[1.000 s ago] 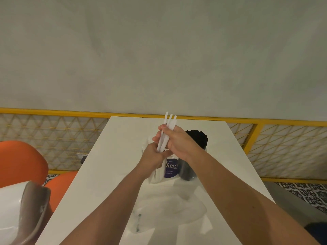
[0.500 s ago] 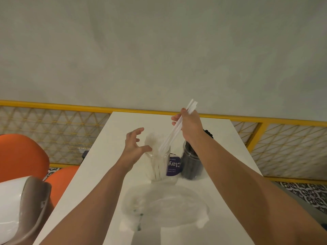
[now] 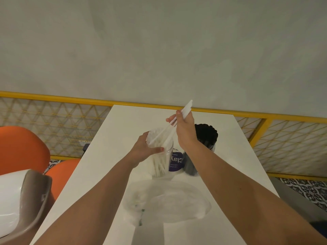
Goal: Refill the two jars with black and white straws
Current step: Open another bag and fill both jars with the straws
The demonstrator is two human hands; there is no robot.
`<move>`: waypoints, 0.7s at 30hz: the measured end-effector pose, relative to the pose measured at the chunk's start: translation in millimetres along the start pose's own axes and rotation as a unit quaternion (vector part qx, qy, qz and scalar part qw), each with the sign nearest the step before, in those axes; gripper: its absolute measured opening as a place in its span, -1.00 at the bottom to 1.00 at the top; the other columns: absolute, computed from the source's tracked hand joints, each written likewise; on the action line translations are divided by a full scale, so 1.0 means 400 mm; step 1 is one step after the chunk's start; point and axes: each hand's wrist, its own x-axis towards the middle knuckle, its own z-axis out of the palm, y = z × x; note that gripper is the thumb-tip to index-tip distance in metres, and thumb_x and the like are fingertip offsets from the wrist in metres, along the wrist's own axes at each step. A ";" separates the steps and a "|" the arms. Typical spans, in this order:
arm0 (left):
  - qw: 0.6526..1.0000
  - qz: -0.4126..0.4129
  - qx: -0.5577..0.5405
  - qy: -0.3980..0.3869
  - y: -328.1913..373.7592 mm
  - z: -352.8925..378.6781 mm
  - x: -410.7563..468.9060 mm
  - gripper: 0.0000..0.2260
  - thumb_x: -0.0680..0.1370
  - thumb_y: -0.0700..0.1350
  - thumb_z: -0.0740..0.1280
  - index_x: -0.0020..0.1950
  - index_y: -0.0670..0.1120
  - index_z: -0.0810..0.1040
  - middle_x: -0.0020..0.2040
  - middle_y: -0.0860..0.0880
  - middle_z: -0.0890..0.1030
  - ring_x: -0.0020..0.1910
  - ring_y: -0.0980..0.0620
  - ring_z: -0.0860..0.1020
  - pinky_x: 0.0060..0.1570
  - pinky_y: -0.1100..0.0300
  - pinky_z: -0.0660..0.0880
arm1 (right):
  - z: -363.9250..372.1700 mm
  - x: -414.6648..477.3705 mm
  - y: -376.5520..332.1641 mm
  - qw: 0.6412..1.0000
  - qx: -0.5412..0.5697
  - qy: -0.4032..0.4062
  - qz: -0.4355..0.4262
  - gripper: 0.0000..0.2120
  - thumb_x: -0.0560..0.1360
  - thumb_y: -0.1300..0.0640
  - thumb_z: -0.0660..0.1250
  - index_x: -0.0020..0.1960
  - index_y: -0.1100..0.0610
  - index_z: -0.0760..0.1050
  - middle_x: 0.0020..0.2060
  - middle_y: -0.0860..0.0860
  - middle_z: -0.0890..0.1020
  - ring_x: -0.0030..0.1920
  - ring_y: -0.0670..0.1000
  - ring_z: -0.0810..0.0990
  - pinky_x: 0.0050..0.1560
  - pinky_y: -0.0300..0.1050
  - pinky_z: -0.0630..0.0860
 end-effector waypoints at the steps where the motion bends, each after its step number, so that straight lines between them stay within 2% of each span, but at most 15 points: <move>1: 1.000 0.001 -0.003 0.003 -0.001 -0.001 0.001 -0.27 0.34 -0.05 0.54 0.42 0.02 0.24 0.36 -0.01 0.39 0.24 -0.02 0.40 0.19 0.10 0.42 | -0.002 0.003 -0.004 1.000 0.014 0.007 -0.006 -0.92 0.63 0.13 0.10 0.00 0.08 0.34 -0.34 -0.01 0.55 -0.36 -0.13 0.59 -0.14 -0.24 0.52; 3: 1.000 -0.001 -0.009 0.012 -0.006 -0.003 0.003 -0.33 0.39 -0.07 0.51 0.42 0.01 0.26 0.34 -0.02 0.40 0.21 -0.03 0.43 0.13 0.12 0.43 | -0.009 0.013 -0.019 0.999 0.037 0.021 -0.027 -0.90 0.63 0.15 0.10 -0.05 0.04 0.34 -0.35 0.02 0.51 -0.38 -0.08 0.56 -0.22 -0.28 0.55; 6: 1.000 0.002 -0.023 0.022 -0.011 0.000 0.009 -0.42 0.46 -0.14 0.43 0.43 -0.03 0.27 0.32 -0.05 0.42 0.22 -0.06 0.44 0.11 0.13 0.42 | -0.018 0.021 -0.036 0.998 0.010 0.004 -0.065 -0.92 0.63 0.13 0.10 -0.02 0.04 0.34 -0.33 0.06 0.48 -0.37 -0.06 0.51 -0.34 -0.42 0.50; 9: 0.999 0.014 -0.033 0.025 -0.011 0.010 0.013 -0.44 0.48 -0.18 0.39 0.44 -0.06 0.26 0.31 -0.06 0.44 0.26 -0.06 0.44 0.15 0.13 0.41 | -0.017 0.012 -0.009 0.992 -0.066 -0.066 -0.081 -0.85 0.63 0.17 0.08 0.08 0.22 0.37 -0.30 0.05 0.49 -0.33 -0.11 0.50 -0.32 -0.50 0.44; 11: 0.999 0.021 -0.042 0.024 -0.008 0.015 0.010 -0.45 0.49 -0.21 0.37 0.44 -0.07 0.26 0.29 -0.06 0.46 0.25 -0.04 0.45 0.12 0.16 0.39 | -0.013 0.001 0.022 0.982 -0.134 -0.107 -0.083 -0.80 0.62 0.20 0.08 0.09 0.31 0.40 -0.29 -0.01 0.52 -0.27 -0.15 0.53 -0.25 -0.52 0.42; 13: 0.999 0.021 -0.046 0.020 -0.008 0.015 0.007 -0.46 0.50 -0.21 0.35 0.45 -0.06 0.25 0.30 -0.05 0.45 0.25 -0.04 0.44 0.13 0.16 0.38 | -0.012 -0.001 0.058 0.967 -0.199 -0.132 -0.084 -0.81 0.62 0.18 0.11 0.08 0.28 0.42 -0.21 -0.03 0.54 -0.15 -0.09 0.52 -0.10 -0.42 0.44; 15: 0.999 0.020 -0.044 0.012 -0.011 0.011 0.007 -0.46 0.51 -0.19 0.35 0.45 -0.03 0.24 0.32 -0.03 0.42 0.28 -0.03 0.42 0.16 0.15 0.38 | -0.017 0.006 0.098 0.945 -0.282 -0.146 -0.076 -0.73 0.61 0.13 0.14 0.22 0.26 0.39 0.08 0.10 0.51 0.10 0.04 0.50 0.17 -0.12 0.46; 16: 0.999 0.018 -0.044 0.006 -0.011 0.008 0.005 -0.46 0.52 -0.18 0.34 0.45 -0.02 0.24 0.33 -0.01 0.42 0.28 -0.02 0.42 0.16 0.15 0.38 | -0.019 0.005 0.110 0.937 -0.309 -0.153 -0.055 -0.67 0.60 0.12 0.16 0.31 0.25 0.33 0.23 0.13 0.42 0.23 0.08 0.44 0.29 -0.02 0.40; 17: 0.999 0.019 -0.045 -0.004 -0.010 0.005 0.004 -0.47 0.51 -0.18 0.34 0.45 -0.01 0.25 0.33 0.00 0.41 0.28 -0.01 0.41 0.16 0.16 0.38 | -0.022 -0.001 0.117 0.935 -0.314 -0.163 -0.033 -0.63 0.59 0.12 0.18 0.36 0.22 0.28 0.32 0.13 0.33 0.31 0.09 0.38 0.35 0.00 0.35; 19: 0.998 0.014 -0.050 -0.020 -0.006 -0.002 0.002 -0.43 0.46 -0.14 0.37 0.43 0.04 0.26 0.35 0.01 0.38 0.29 0.00 0.39 0.20 0.14 0.37 | -0.031 -0.016 0.126 0.940 -0.282 -0.192 -0.005 -0.53 0.56 0.08 0.25 0.42 0.12 0.20 0.36 0.05 0.25 0.35 0.00 0.32 0.36 -0.12 0.32; 21: 0.998 0.003 -0.046 -0.032 -0.001 -0.013 0.000 -0.37 0.41 -0.11 0.36 0.45 0.09 0.23 0.41 0.02 0.31 0.36 -0.02 0.33 0.32 0.06 0.34 | -0.040 -0.026 0.129 0.946 -0.238 -0.219 0.036 -0.27 0.47 0.02 0.38 0.49 0.00 0.05 0.37 -0.03 0.21 0.36 -0.08 0.24 0.34 -0.15 0.28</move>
